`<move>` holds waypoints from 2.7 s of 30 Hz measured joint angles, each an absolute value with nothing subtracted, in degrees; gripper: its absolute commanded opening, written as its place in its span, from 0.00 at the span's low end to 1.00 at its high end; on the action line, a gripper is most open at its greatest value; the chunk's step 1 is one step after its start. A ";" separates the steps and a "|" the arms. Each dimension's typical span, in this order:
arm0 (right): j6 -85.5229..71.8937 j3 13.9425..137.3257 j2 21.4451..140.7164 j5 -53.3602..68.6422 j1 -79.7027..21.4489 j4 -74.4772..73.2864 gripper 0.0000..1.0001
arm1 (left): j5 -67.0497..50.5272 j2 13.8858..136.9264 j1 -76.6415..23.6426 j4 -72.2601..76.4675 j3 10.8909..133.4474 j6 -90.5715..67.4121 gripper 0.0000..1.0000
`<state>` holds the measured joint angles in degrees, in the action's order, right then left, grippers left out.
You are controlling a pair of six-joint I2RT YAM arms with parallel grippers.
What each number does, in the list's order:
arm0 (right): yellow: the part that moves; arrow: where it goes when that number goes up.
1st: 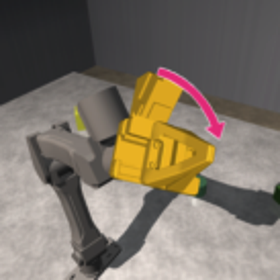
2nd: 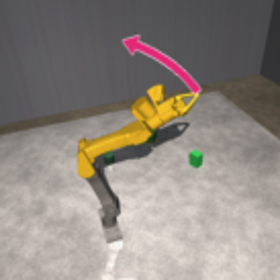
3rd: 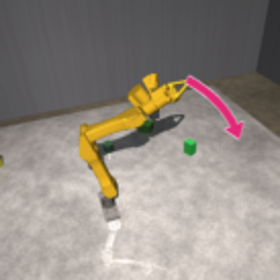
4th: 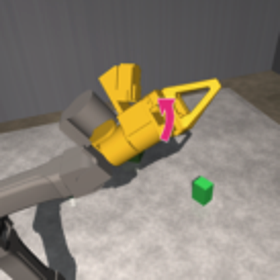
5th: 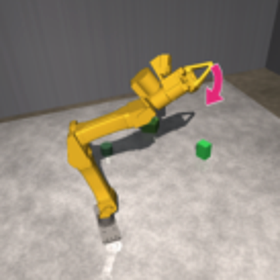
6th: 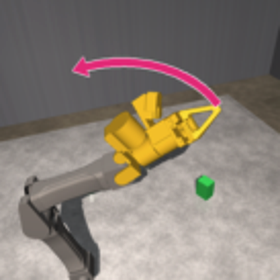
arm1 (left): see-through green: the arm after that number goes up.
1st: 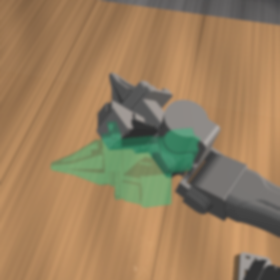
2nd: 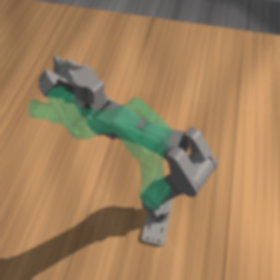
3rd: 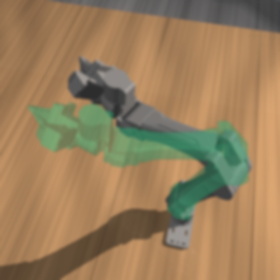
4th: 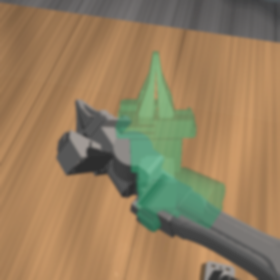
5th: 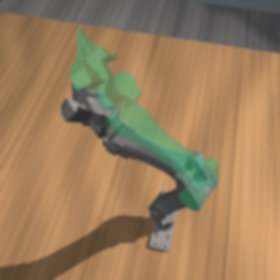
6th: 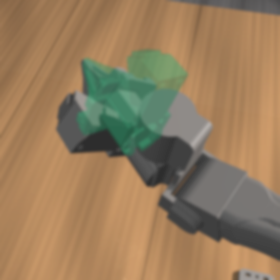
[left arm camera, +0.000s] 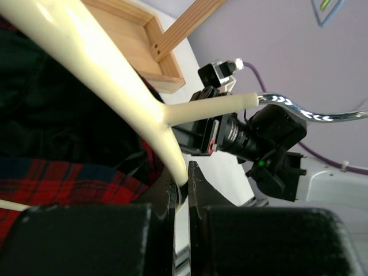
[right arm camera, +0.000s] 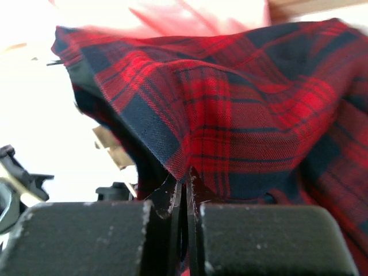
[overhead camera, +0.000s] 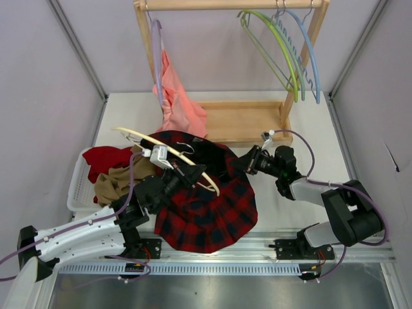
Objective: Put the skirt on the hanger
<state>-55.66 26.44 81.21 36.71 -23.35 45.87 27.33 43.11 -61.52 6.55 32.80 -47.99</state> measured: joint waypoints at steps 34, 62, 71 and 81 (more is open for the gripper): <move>-35.97 49.01 70.96 8.08 -40.69 -15.73 0.51 | 25.19 45.17 -61.45 6.76 31.05 -48.01 0.00; -43.59 31.55 68.55 1.10 -40.58 6.52 0.87 | 25.32 42.96 -61.47 3.86 30.74 -48.07 0.00; -48.75 34.13 76.88 1.85 -40.84 12.51 0.78 | 25.32 42.96 -61.47 3.84 30.74 -48.05 0.00; -48.95 40.86 85.65 -5.93 -44.18 10.70 0.05 | 25.39 42.11 -61.47 3.66 30.74 -48.05 0.00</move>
